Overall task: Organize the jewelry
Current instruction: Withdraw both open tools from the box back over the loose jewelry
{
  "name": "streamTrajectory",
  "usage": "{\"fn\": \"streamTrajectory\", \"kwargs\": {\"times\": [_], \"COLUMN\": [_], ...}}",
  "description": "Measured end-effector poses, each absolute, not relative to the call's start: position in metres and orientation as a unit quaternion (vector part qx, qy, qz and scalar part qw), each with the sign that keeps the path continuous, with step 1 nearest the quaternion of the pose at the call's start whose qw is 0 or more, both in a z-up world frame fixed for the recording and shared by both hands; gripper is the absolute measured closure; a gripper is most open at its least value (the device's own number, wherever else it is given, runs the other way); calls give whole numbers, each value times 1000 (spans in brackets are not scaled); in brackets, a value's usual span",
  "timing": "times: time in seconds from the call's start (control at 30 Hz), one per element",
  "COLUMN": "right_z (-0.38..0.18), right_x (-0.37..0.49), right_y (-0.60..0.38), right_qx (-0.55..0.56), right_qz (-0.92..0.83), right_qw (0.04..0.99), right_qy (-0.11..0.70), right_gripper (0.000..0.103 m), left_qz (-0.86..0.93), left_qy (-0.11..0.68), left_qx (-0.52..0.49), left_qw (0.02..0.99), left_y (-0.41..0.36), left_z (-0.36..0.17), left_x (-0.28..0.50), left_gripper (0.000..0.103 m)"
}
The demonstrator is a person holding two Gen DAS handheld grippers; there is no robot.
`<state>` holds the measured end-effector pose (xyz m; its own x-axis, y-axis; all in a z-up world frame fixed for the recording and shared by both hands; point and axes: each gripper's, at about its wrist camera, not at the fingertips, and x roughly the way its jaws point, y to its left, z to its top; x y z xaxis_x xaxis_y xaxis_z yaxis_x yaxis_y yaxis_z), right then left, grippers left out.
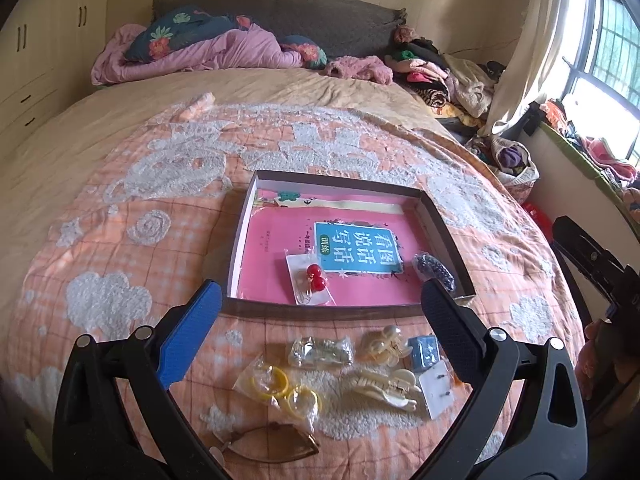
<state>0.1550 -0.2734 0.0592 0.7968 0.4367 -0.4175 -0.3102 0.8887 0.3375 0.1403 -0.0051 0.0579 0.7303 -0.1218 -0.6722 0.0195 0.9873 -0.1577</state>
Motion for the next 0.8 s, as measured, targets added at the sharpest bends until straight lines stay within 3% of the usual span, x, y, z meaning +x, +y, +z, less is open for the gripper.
{"fn": "streamTrajectory", "kwargs": {"times": [0.8], "right_z": [37], "right_x": [104], "right_y": [-284], "right_qx": [114], "right_qz": [179], "right_qw": [931], "right_qy": [297], "right_gripper": [9], "left_qz": [-34], "left_qy": [359], "left_qx": [-62], "left_qw": [931], "left_y": [11], "left_z": [45], "left_x": [86], "left_gripper": [10]}}
